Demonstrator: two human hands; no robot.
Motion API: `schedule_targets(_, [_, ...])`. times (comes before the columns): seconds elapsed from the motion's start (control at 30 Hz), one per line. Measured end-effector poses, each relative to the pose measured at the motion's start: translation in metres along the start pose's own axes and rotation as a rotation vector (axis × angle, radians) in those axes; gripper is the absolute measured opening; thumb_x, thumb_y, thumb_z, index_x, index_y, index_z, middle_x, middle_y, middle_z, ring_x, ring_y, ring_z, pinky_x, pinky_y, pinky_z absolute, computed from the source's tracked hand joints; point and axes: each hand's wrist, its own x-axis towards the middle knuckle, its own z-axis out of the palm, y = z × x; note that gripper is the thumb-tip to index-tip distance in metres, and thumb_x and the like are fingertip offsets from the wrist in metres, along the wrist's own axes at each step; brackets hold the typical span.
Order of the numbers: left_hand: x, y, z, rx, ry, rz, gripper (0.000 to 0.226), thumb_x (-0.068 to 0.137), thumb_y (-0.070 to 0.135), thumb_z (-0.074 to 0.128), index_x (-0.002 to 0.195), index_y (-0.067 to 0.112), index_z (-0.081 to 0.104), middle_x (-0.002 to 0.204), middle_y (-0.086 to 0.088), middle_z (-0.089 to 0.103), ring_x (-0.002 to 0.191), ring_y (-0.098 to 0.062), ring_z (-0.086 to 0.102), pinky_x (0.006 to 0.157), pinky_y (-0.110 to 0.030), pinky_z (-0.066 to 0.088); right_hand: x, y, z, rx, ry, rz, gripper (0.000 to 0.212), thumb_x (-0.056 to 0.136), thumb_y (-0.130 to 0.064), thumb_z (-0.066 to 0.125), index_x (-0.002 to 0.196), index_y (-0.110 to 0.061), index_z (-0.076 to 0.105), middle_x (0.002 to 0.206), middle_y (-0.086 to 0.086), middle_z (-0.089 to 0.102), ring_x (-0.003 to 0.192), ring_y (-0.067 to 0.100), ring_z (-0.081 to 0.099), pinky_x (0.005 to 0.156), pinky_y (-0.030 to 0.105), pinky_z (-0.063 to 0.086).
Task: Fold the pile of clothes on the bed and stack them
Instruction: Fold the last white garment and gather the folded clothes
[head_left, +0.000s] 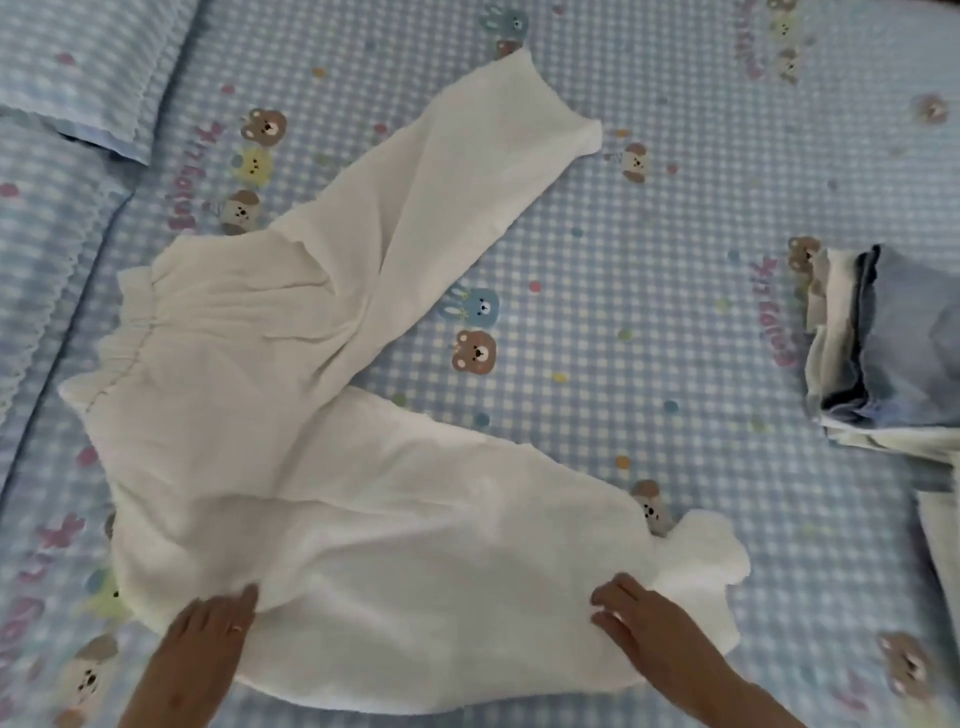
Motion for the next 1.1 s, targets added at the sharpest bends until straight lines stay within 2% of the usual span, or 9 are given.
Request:
schedule_targets(0.13, [0.004, 0.102, 0.019, -0.166, -0.156, 0.193, 0.108, 0.053, 0.007, 0.046, 0.150, 0.009, -0.002, 0.094, -0.012, 0.074, 0.081, -0.025, 0.072, 0.079, -0.033, 0.055, 0.014, 0.048, -0.013, 0.048, 0.453, 0.543, 0.032, 0.087, -0.021, 0.063, 0.115, -0.008, 0.056, 0.116, 0.011, 0.056, 0.102, 0.033, 0.058, 0.085, 0.046, 0.047])
schedule_targets(0.2, [0.010, 0.142, 0.021, -0.166, -0.183, 0.266, 0.085, 0.069, 0.014, 0.048, 0.147, 0.008, 0.018, 0.103, -0.009, 0.072, 0.090, -0.023, 0.071, 0.111, -0.028, 0.028, 0.012, 0.070, -0.013, 0.181, 0.409, 0.869, 0.046, 0.091, -0.028, 0.056, 0.129, -0.003, 0.045, 0.130, 0.020, 0.048, 0.116, 0.041, 0.048, 0.094, 0.053, 0.040])
schedule_targets(0.27, [0.020, 0.177, 0.028, -0.147, -0.107, 0.326, 0.053, 0.075, 0.020, 0.051, 0.127, 0.007, 0.051, 0.107, -0.011, 0.071, 0.095, -0.025, 0.070, 0.116, -0.030, 0.006, 0.004, 0.083, -0.003, 0.423, 0.340, 1.007, 0.047, 0.096, -0.028, 0.047, 0.131, 0.003, 0.041, 0.130, 0.027, 0.047, 0.118, 0.043, 0.046, 0.097, 0.053, 0.038])
schedule_targets(0.43, [0.122, 0.262, 0.018, -0.274, 0.035, 0.225, 0.046, 0.079, 0.001, 0.059, 0.126, 0.005, 0.058, 0.135, -0.020, 0.051, 0.123, -0.034, 0.052, 0.105, -0.040, 0.041, -0.017, 0.086, 0.015, 0.663, 0.392, 0.932, 0.045, 0.098, -0.031, 0.045, 0.136, -0.007, 0.043, 0.128, 0.014, 0.055, 0.117, 0.035, 0.051, 0.098, 0.044, 0.039])
schedule_targets(0.53, [0.197, 0.301, 0.007, -0.138, -0.128, 0.337, 0.055, 0.098, 0.011, 0.038, 0.149, 0.011, 0.016, 0.157, -0.011, 0.013, 0.145, -0.029, 0.011, 0.119, -0.040, 0.004, -0.027, 0.097, 0.018, 0.747, 0.364, 0.837, 0.025, 0.090, -0.033, 0.060, 0.108, -0.016, 0.056, 0.097, 0.001, 0.063, 0.091, 0.026, 0.058, 0.075, 0.035, 0.044])
schedule_targets(0.7, [0.255, 0.317, 0.001, 0.118, -0.304, 0.443, 0.038, 0.096, 0.028, 0.045, 0.133, 0.015, 0.043, 0.132, -0.004, 0.050, 0.120, -0.023, 0.046, 0.101, -0.034, 0.030, -0.038, 0.130, -0.003, 0.724, 0.574, 0.706, 0.024, 0.096, -0.024, 0.050, 0.074, -0.018, 0.044, 0.058, -0.003, 0.047, 0.053, 0.011, 0.044, 0.052, 0.027, 0.035])
schedule_targets(0.87, [0.285, 0.319, -0.021, -0.092, -0.040, 0.080, 0.030, 0.094, 0.020, 0.048, 0.123, 0.011, 0.051, 0.118, -0.010, 0.054, 0.107, -0.027, 0.051, 0.088, -0.036, 0.039, -0.018, 0.164, -0.032, 0.905, 0.692, 0.716, 0.008, 0.095, -0.027, 0.052, 0.102, -0.025, 0.054, 0.081, -0.009, 0.067, 0.062, -0.001, 0.060, 0.056, 0.013, 0.042])
schedule_targets(1.0, [0.250, 0.339, -0.020, -0.083, 0.058, 0.029, 0.051, 0.083, 0.007, 0.066, 0.130, -0.002, 0.050, 0.125, -0.025, 0.053, 0.116, -0.040, 0.051, 0.096, -0.047, 0.041, -0.025, 0.170, -0.008, 1.032, 0.329, 0.687, 0.049, 0.086, -0.033, 0.065, 0.129, -0.022, 0.044, 0.101, -0.019, 0.062, 0.086, -0.012, 0.054, 0.067, 0.005, 0.042])
schedule_targets(1.1, [0.183, 0.357, -0.004, -0.175, 0.106, 0.100, 0.041, 0.087, 0.012, 0.059, 0.125, -0.002, 0.055, 0.119, -0.022, 0.059, 0.110, -0.039, 0.058, 0.092, -0.047, 0.048, -0.030, 0.154, 0.017, 1.037, 0.189, 0.574, 0.062, 0.076, -0.031, 0.075, 0.130, -0.027, 0.046, 0.118, -0.016, 0.058, 0.105, 0.001, 0.056, 0.085, 0.017, 0.045])
